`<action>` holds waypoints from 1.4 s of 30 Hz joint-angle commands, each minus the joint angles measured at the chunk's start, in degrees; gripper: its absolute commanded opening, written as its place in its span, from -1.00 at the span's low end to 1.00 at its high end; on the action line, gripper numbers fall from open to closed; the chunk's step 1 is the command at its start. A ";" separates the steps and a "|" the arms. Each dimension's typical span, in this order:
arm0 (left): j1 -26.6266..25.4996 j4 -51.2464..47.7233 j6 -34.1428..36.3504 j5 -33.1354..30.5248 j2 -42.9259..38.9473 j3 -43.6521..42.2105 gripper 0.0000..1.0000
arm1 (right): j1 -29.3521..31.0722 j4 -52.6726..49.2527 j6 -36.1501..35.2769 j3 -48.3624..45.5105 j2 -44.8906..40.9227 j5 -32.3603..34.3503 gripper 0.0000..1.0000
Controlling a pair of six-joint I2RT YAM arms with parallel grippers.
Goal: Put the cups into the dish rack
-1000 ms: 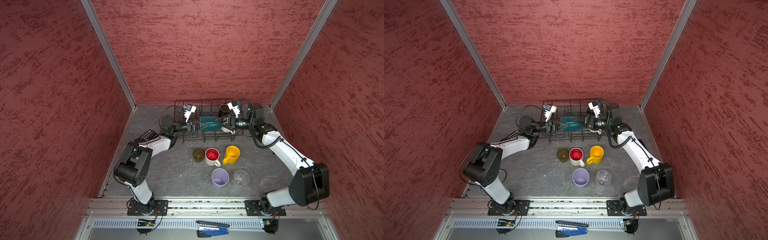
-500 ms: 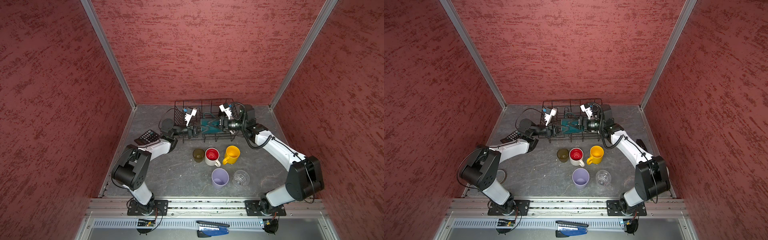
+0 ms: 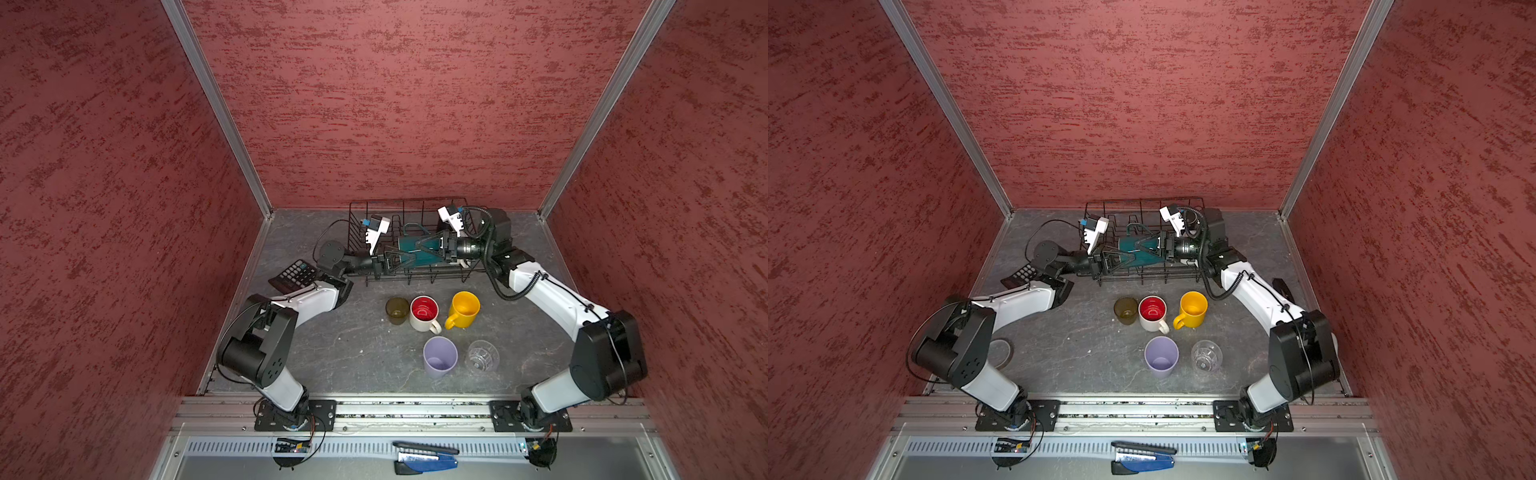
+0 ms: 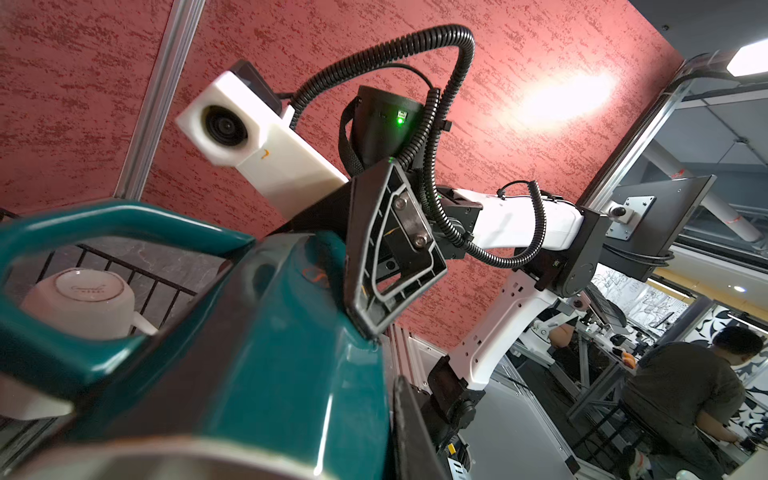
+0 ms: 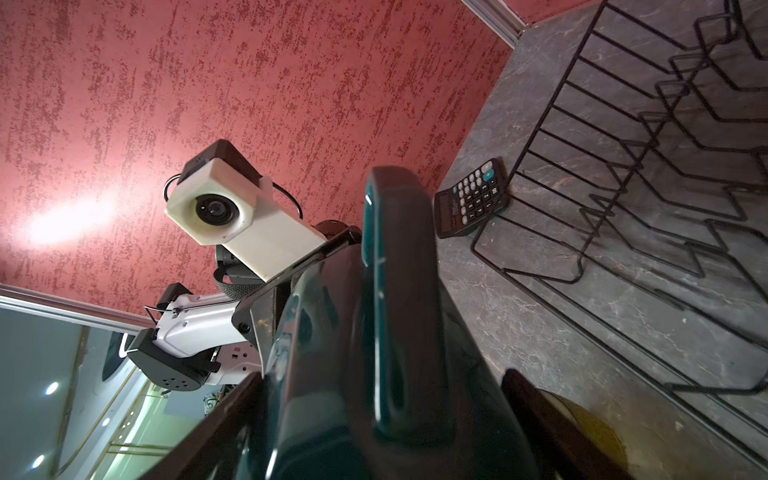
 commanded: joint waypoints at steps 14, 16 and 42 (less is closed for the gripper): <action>0.66 -6.43 9.78 -5.75 -7.11 -1.75 0.13 | 0.43 2.95 3.53 3.13 0.24 1.10 -0.39; 0.61 -6.97 10.25 -6.11 -7.58 -2.03 0.11 | 0.40 2.60 3.55 3.93 0.51 1.25 -0.41; -0.58 -5.50 11.19 -11.38 -7.63 -3.16 -0.36 | 2.17 -4.52 -0.66 5.50 0.02 5.96 -0.41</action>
